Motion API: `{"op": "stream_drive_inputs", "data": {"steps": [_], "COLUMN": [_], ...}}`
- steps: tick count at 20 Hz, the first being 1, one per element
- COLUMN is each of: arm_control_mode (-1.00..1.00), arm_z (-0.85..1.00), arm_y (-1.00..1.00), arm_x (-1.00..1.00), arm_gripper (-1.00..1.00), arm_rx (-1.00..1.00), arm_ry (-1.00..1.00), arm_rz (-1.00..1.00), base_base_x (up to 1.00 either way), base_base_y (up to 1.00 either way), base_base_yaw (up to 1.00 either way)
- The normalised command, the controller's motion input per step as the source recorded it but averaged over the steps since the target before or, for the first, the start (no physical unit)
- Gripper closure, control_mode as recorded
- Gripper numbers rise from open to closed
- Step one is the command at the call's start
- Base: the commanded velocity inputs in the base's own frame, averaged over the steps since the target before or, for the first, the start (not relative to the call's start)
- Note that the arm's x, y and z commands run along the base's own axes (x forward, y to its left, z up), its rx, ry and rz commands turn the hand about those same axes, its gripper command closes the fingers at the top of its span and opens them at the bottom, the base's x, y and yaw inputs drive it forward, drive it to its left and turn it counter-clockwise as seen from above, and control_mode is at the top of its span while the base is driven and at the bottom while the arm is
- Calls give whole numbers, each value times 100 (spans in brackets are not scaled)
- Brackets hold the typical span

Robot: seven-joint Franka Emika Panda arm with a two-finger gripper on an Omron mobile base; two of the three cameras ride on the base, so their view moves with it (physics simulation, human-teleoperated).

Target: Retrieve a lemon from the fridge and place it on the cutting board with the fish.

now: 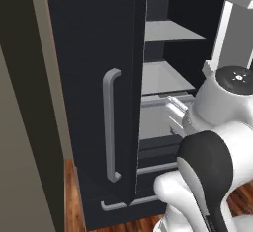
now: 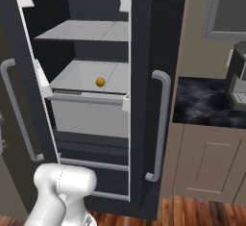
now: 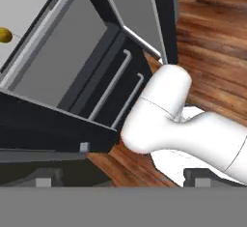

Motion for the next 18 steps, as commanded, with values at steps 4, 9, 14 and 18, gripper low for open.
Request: {"op": "stream_drive_inputs", "data": {"steps": [4,9,14,18], "arm_control_mode": [-100,-100,-100,-100], "arm_z": [6,1,-14,-35], "arm_y": [-94,-52,8,18], "arm_x": [-7,18,54,91], "arm_gripper": [-100,-100,-100,-100], "arm_rx": [38,18,0,0], "arm_ry": [-1,0,0,0], "arm_rz": [-3,0,-2,-5], "base_base_x": [0,0,0,0], "base_base_y": [0,0,0,0], "base_base_yaw": [0,0,0,0]}}
